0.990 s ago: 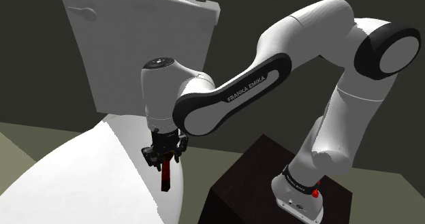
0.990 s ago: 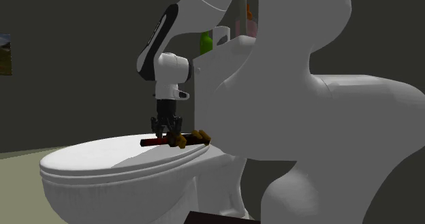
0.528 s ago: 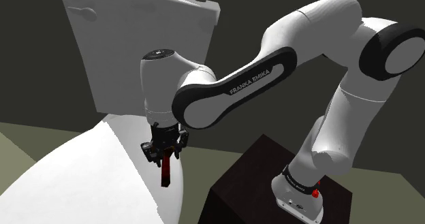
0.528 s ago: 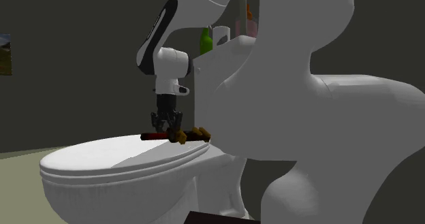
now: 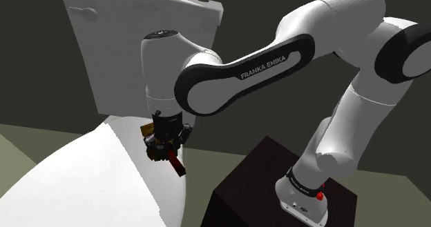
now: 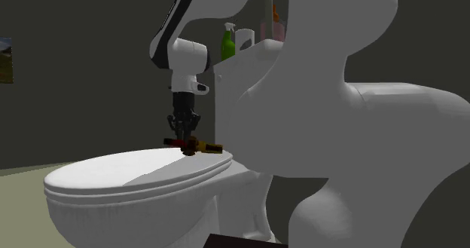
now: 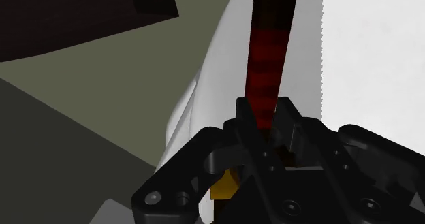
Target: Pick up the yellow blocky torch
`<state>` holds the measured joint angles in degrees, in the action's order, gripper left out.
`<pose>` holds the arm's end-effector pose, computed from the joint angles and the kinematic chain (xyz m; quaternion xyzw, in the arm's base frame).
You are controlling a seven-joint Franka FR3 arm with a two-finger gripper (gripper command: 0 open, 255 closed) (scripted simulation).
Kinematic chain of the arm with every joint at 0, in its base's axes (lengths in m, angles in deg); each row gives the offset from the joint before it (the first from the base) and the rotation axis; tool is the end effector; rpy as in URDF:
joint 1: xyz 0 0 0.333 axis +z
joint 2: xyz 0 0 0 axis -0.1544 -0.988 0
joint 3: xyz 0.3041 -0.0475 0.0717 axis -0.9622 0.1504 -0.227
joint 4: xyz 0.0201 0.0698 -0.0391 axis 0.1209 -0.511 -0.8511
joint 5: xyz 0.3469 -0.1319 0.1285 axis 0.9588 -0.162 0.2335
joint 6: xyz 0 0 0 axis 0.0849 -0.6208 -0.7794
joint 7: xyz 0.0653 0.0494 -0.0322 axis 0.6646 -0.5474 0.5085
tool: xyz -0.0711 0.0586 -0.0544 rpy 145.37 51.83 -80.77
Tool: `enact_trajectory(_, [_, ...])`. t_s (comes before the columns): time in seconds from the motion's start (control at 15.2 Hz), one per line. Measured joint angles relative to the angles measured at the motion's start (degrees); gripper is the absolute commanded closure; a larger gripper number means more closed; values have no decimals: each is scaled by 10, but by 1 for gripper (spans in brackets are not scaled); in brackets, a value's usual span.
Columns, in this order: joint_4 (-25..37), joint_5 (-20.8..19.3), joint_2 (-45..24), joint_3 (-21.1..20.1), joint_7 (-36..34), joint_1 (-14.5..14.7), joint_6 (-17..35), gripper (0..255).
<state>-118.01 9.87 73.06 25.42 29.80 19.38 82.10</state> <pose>0.3825 0.3942 0.4060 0.9906 -0.1218 -0.0593 0.0193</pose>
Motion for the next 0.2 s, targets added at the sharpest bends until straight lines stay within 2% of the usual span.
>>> enact_trajectory(0.2, [11, 6, 10, 1, 5, -2, -20, 255])
